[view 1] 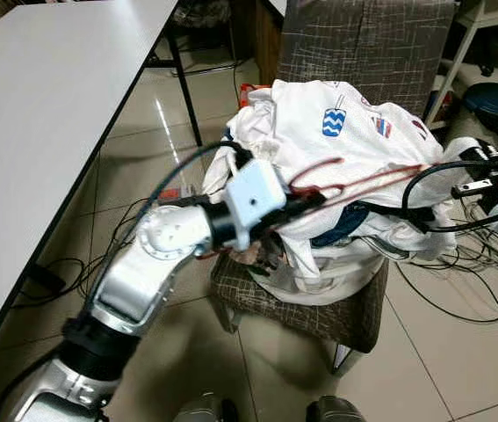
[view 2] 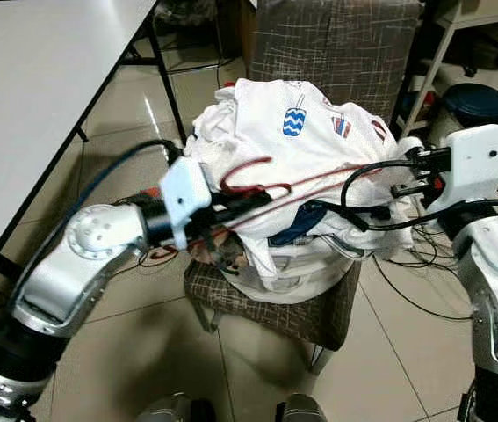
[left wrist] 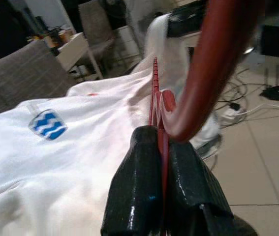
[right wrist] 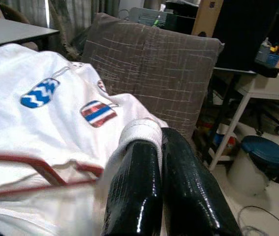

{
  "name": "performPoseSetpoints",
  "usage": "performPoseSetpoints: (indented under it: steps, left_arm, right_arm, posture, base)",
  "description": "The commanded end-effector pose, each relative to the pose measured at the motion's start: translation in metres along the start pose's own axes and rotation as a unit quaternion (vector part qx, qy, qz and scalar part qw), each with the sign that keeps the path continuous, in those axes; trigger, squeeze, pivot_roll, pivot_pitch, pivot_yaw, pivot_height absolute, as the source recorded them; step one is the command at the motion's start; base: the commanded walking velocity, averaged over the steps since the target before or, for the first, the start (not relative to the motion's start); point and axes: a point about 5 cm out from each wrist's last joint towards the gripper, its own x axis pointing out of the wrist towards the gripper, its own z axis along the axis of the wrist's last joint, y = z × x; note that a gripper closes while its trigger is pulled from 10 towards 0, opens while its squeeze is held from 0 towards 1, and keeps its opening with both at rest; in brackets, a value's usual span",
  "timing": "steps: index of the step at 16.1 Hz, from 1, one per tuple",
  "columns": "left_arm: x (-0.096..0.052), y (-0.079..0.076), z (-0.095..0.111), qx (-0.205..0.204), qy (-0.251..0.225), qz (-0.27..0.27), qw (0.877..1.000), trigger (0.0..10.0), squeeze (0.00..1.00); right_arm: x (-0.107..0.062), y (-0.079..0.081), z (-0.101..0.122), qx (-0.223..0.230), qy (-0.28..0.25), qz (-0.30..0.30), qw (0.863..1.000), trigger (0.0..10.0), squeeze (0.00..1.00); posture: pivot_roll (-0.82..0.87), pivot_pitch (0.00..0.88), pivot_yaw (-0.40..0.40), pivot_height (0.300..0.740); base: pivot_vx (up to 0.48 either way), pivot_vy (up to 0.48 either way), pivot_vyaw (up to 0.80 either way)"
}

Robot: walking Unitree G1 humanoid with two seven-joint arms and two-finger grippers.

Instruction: Hang hanger

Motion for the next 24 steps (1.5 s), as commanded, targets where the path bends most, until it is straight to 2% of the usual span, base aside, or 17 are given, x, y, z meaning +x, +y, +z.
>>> performPoseSetpoints:
  steps: [1,3,4,7,12,15,16,20,22,24]
  left_arm:
    - [-0.005,0.01,0.006,0.005,-0.008,0.01,1.0,10.0,0.0]
    - [-0.001,0.006,0.012,-0.01,-0.03,-0.003,1.0,10.0,0.0]
    - [0.004,-0.002,0.015,-0.015,-0.039,-0.022,0.999,10.0,0.0]
    - [0.009,-0.013,0.018,-0.023,-0.05,-0.05,0.997,10.0,0.0]
    - [-0.012,0.006,0.015,-0.015,-0.036,-0.021,0.999,10.0,0.0]
    - [-0.019,0.014,0.015,-0.005,-0.03,-0.004,1.0,10.0,0.0]
    - [-0.017,0.018,0.021,-0.015,-0.054,0.014,0.998,10.0,0.0]
    - [-0.003,0.011,0.036,-0.051,-0.11,0.001,0.993,10.0,0.0]
    - [0.003,0.001,0.035,-0.058,-0.11,-0.032,0.992,10.0,0.0]
    - [0.0,-0.002,0.028,-0.053,-0.086,-0.046,0.994,10.0,0.0]
  right_arm:
    - [-0.001,-0.007,0.002,-0.008,0.007,-0.015,1.0,0.0,0.0]
    - [0.0,-0.005,0.005,-0.008,0.003,-0.008,1.0,0.0,0.0]
    - [0.003,-0.001,0.008,-0.009,-0.001,-0.002,1.0,0.0,0.0]
    - [0.005,0.0,0.011,-0.014,-0.005,-0.004,1.0,0.0,0.0]
    - [0.002,-0.011,0.01,-0.028,0.005,-0.018,0.999,0.0,0.0]
    - [0.002,-0.018,0.022,-0.029,-0.015,-0.027,0.999,0.0,0.0]
    - [0.006,-0.014,0.034,-0.014,-0.04,-0.002,0.999,0.0,0.0]
    - [0.01,-0.016,0.038,0.014,-0.05,0.009,0.999,0.0,0.0]
    - [0.011,-0.018,0.037,0.019,-0.045,0.013,0.999,0.0,0.0]
    - [0.009,-0.021,0.038,0.019,-0.046,0.007,0.999,0.0,0.0]
  posture:
    - [-0.11,0.082,0.12,0.74]
    - [-0.11,0.081,0.118,0.74]
    - [-0.11,0.078,0.119,0.74]
    - [-0.12,0.073,0.124,0.74]
    - [-0.13,0.056,0.112,0.74]
    - [-0.13,0.049,0.112,0.74]
    - [-0.14,0.042,0.105,0.74]
    - [-0.14,0.047,0.097,0.74]
    - [-0.15,0.053,0.101,0.74]
    - [-0.15,0.054,0.106,0.74]
  base:
    - [0.0,0.0,0.0]
    - [0.0,0.0,0.0]
    - [0.0,0.0,0.0]
    - [0.0,0.0,0.0]
    - [0.0,0.0,0.0]
    - [0.0,0.0,0.0]
    - [0.0,0.0,0.0]
    - [0.0,0.0,0.0]
    - [0.0,0.0,0.0]
    - [0.0,0.0,0.0]
